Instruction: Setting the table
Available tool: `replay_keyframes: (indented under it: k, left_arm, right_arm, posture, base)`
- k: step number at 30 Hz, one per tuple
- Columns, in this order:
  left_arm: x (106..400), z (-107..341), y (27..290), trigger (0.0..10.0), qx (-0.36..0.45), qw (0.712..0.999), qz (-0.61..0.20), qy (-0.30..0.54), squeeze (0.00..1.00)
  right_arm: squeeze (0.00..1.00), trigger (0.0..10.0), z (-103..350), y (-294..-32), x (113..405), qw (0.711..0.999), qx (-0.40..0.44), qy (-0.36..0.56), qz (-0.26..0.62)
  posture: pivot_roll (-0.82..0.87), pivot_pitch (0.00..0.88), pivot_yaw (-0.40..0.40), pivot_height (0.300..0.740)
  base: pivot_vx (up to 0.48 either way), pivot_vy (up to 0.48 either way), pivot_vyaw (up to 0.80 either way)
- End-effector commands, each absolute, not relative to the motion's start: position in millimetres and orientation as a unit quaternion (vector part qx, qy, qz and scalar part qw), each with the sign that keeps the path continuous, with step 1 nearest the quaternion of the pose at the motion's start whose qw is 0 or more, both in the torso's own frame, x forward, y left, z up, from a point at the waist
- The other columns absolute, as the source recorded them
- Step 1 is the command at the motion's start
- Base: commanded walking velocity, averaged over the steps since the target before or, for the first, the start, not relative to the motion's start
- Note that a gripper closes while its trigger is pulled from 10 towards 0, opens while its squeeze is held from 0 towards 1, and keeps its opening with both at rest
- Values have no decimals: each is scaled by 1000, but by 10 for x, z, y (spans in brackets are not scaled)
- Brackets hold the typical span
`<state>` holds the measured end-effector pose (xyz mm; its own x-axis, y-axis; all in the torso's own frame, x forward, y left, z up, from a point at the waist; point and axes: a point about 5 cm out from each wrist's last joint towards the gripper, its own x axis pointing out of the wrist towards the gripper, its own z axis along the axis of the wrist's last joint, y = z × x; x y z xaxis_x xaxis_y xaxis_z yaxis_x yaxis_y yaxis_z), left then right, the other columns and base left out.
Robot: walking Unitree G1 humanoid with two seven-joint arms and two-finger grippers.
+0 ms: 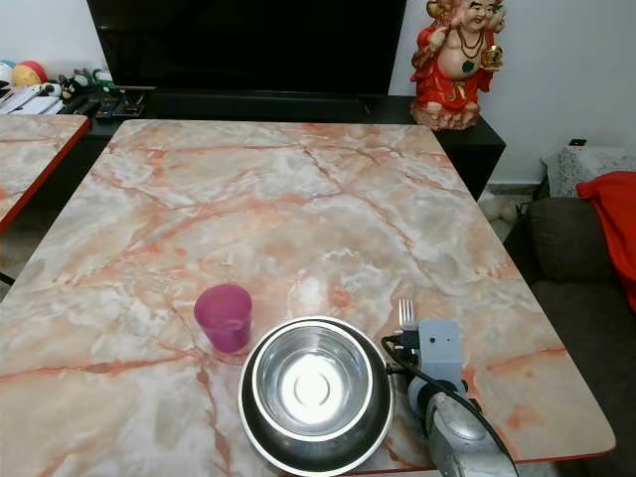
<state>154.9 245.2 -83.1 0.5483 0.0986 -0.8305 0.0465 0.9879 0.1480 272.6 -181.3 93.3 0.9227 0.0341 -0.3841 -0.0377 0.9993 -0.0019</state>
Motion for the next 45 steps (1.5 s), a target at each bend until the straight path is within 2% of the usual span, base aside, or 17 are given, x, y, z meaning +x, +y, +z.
replay_keyframes:
  k: [1, 14, 20, 26, 36, 45]
  left_arm:
    - [1475, -861, 2469, 10000, 76, 867, 15, 492, 0]
    - [1299, -927, 2431, 10000, 76, 862, 8, 501, 0]
    - [1453, -883, 2418, 10000, 78, 866, 9, 494, 0]
    - [1453, -877, 2441, 10000, 79, 866, 10, 493, 0]
    - [1428, -832, 2619, 10000, 64, 868, 42, 491, 0]
    - [1483, -840, 2542, 10000, 60, 869, 40, 490, 0]
  right_arm:
    - [0, 10000, 973, -1833, 2756, 983, 3, 182, 16]
    - [0, 10000, 1034, -1828, 2784, 987, 5, 158, 13]
    - [0, 10000, 1310, -1987, 2892, 997, 0, 75, -36]
    - [0, 10000, 1553, -2055, 2908, 998, 4, -15, -58]
    - [0, 10000, 1670, -2127, 2923, 995, 5, -71, -71]
    - [0, 10000, 1654, -2096, 2897, 994, -10, -92, -60]
  posture:
    - [-83, 123, -37, 740]
    - [-83, 120, -36, 740]
    - [-88, 118, -34, 740]
    - [-89, 94, -21, 740]
    - [-92, 19, -16, 740]
    - [-91, 0, -11, 740]
  base:
    - [0, 0, 0]
    - [0, 0, 0]
    - [0, 0, 0]
    - [0, 0, 0]
    - [0, 0, 0]
    - [0, 0, 219]
